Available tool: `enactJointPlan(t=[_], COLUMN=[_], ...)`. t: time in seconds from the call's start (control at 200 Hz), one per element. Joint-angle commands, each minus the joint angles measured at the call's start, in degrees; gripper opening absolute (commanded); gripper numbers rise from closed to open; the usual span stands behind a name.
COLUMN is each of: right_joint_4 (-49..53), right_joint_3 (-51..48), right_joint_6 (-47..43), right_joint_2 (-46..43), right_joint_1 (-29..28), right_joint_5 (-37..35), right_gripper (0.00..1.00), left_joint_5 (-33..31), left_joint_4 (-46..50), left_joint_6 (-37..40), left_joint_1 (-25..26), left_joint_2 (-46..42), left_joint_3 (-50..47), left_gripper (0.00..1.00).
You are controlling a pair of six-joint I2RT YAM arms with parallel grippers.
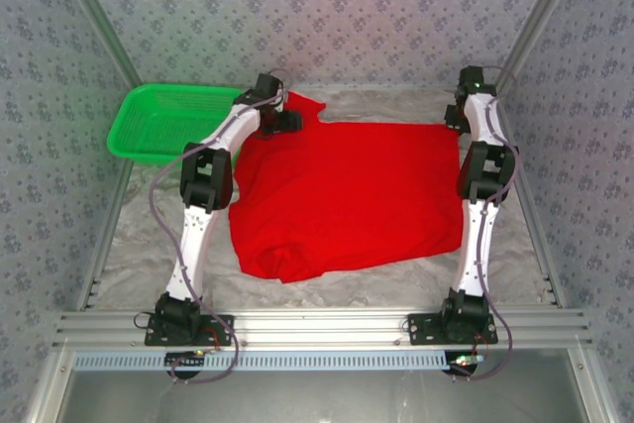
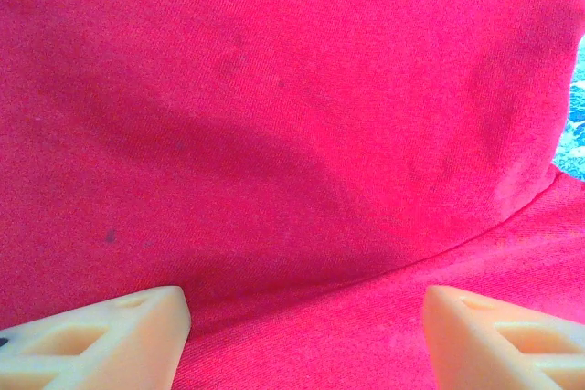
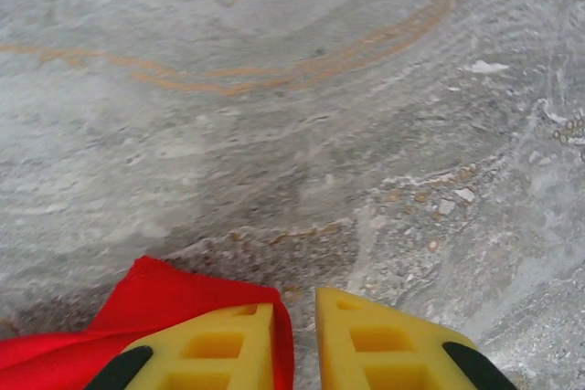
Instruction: Fold the inside-out t-shirt
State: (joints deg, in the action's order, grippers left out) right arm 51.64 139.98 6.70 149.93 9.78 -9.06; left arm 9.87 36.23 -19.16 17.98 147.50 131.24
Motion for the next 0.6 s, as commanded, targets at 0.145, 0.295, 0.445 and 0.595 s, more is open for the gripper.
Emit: enactJointPlan(t=[0.145, 0.295, 0.445, 0.595], right_joint_4=[-2.7, -4.0, -12.1, -20.0], right_joint_3=[1.5, -0.4, -16.5, -36.6], right_joint_6=[8.9, 9.1, 6.7, 5.7], right_joint_2=[-2.2, -5.4, -16.3, -29.1], right_joint_1=[3.3, 3.5, 1.1, -2.8], right_joint_5=[1.8, 4.8, 8.9, 11.1], right_gripper=[0.26, 0.30, 0.33, 0.37], left_joint_5=[-1.2, -1.1, 0.9, 3.3], left_joint_4=[5.9, 6.0, 5.4, 5.1], left_joint_6=[-0.6, -0.5, -1.5, -2.2], left_joint_1=[-1.3, -1.2, -1.1, -0.3], left_joint_2=[4.5, 4.9, 4.9, 4.7], left_joint_3=[0.9, 2.2, 5.1, 11.6], left_gripper=[0.70, 0.71, 0.72, 0.74])
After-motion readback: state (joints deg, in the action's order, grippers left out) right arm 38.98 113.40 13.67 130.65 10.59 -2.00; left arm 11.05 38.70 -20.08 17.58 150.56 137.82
